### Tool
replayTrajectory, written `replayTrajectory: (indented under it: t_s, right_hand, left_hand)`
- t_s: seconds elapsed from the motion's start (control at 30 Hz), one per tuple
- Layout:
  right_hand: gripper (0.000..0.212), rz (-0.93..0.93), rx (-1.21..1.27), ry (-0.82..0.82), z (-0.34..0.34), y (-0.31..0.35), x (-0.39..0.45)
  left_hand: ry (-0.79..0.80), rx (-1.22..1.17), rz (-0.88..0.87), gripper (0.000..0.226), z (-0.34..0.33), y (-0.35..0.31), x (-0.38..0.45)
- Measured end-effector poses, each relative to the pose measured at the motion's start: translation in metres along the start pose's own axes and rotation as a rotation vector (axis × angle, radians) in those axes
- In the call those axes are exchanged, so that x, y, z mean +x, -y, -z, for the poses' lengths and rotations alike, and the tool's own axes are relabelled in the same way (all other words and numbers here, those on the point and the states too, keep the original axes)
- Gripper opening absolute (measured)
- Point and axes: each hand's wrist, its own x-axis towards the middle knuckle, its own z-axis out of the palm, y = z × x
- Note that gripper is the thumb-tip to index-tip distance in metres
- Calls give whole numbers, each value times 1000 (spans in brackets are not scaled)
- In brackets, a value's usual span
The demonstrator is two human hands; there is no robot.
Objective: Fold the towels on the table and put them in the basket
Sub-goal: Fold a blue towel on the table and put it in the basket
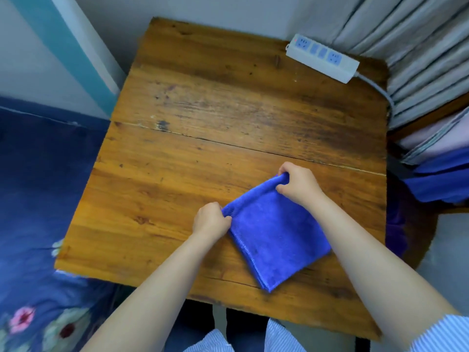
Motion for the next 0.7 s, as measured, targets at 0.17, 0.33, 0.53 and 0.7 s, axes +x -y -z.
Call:
replayTrajectory:
  t_s: [0.17,0.33,0.53,0.7]
  right_hand:
    - [22,183,117,-109,4,10,-20]
    - [34,372,189,-118,10,51,-48]
    - [34,602,22,58,-18,145,-78]
    - [27,865,-28,29,-68,229,-133]
  left_hand:
    - [-9,-144,25,10,13,7,-16]
    - [-197,-295,6,10,52,42,-53]
    - [-534,-344,77,14,106,128,-116]
    - [-786,-405,219,23,128,218,-192]
